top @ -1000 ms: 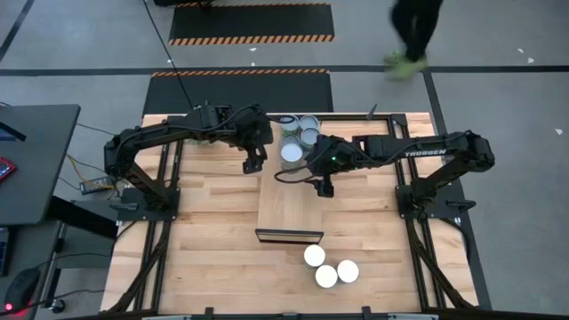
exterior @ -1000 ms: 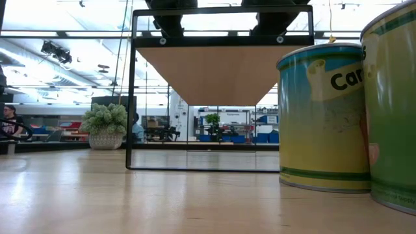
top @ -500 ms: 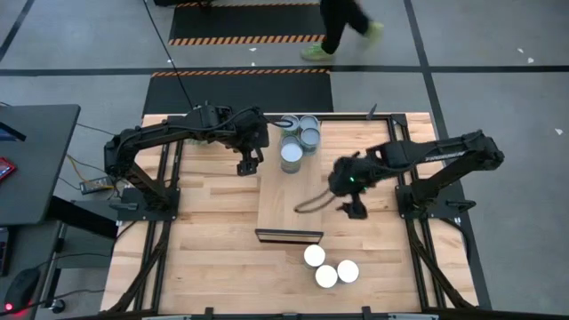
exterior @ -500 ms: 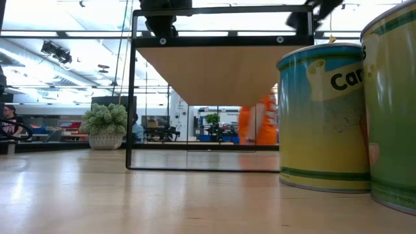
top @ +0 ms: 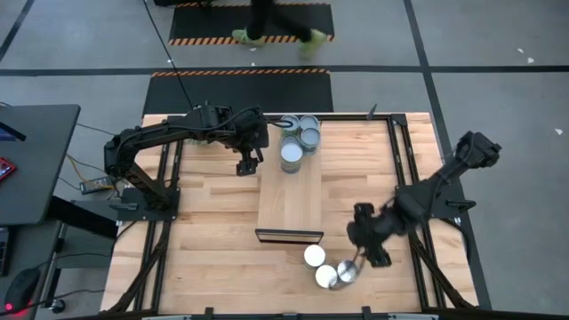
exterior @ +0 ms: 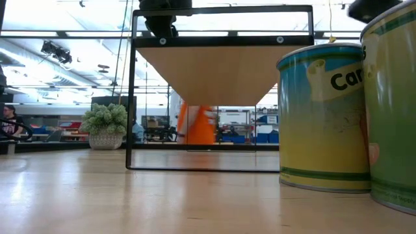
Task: Pick and place cans onto a shelf
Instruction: Put the large canned peaches on the shelf
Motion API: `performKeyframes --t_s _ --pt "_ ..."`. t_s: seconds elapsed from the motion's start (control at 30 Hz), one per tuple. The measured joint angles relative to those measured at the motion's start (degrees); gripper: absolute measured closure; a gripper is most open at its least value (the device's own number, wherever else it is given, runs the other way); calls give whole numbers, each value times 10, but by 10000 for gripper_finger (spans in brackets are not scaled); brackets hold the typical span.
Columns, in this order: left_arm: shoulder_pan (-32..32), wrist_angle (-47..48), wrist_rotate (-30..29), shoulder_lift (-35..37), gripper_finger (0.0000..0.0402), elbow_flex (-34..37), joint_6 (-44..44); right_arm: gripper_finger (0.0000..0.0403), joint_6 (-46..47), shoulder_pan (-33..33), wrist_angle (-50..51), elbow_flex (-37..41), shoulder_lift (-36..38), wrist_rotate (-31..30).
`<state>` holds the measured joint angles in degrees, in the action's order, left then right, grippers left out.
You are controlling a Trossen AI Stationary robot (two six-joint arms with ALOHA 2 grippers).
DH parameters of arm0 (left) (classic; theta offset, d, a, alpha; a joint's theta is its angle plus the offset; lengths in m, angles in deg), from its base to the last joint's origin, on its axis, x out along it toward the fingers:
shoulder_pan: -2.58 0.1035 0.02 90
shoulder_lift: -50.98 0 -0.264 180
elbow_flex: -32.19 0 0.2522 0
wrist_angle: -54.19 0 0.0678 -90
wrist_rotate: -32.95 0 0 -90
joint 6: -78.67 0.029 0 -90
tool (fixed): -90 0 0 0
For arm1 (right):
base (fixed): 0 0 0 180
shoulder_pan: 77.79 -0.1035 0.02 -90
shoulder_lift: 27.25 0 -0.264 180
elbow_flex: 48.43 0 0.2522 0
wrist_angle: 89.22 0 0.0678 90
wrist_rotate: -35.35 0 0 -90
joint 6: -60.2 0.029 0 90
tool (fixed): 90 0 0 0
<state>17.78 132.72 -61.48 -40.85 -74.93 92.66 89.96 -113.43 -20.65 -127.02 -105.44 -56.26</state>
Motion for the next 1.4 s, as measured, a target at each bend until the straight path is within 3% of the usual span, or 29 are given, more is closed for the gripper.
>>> performKeyframes --t_s 0.13,0.43,0.73,0.83,1.03,1.4 --pt "0 0 0 0 65 0 -9 55 82 -57 -35 30 -18 -34" --pt "0 0 0 0 65 0 -8 55 213 -142 -250 170 -24 -80" --pt "0 3 0 0 65 0 -10 55 214 -169 -395 265 -40 -137" --pt "0 9 0 0 65 0 -13 55 217 -179 -430 271 -64 -154" --pt "0 16 0 0 65 0 -13 54 218 -205 -495 271 -115 -254" --pt "0 18 0 0 65 0 -14 52 245 -205 -605 271 -189 -279"
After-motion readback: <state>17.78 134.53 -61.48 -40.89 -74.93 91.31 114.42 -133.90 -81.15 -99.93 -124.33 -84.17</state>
